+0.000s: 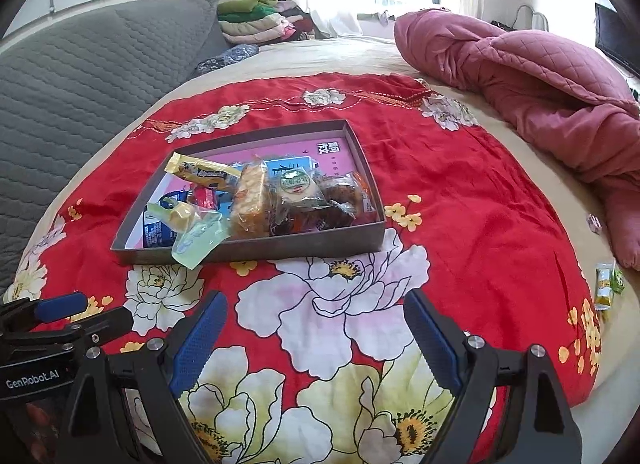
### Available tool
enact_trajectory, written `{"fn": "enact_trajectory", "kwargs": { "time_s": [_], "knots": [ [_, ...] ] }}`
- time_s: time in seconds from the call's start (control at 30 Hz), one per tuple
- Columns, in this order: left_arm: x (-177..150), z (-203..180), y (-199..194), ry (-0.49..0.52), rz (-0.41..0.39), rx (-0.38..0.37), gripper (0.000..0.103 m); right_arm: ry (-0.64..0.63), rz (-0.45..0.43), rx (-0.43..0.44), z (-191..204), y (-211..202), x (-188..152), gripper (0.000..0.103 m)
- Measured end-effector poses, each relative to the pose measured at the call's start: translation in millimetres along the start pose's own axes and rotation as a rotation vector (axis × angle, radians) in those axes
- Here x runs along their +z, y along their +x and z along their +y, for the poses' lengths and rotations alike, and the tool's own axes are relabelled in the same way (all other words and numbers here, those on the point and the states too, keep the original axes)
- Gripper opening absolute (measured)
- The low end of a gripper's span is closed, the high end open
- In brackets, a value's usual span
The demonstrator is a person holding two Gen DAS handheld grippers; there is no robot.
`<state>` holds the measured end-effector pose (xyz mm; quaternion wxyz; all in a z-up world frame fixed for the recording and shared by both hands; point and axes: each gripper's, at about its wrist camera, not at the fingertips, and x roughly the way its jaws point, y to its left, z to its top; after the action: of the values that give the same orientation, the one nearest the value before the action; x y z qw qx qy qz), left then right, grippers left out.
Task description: Organize snacks
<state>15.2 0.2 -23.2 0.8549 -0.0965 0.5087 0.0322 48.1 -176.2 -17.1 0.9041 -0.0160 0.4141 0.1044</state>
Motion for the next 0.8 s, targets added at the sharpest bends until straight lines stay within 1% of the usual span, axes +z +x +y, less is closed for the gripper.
{"fn": "enact_trajectory", "kwargs": {
  "time_s": [0.47,0.8],
  "knots": [
    [0.9,-0.2,2.3,0.009,0.007,0.012,0.077,-0.020,0.011,-0.002,3.6,2.8,-0.8,0.089],
    [1.7,0.6,0.4,0.010,-0.007,0.030,0.077,-0.041,0.016,-0.004,8.7,5.6,-2.5,0.089]
  ]
}}
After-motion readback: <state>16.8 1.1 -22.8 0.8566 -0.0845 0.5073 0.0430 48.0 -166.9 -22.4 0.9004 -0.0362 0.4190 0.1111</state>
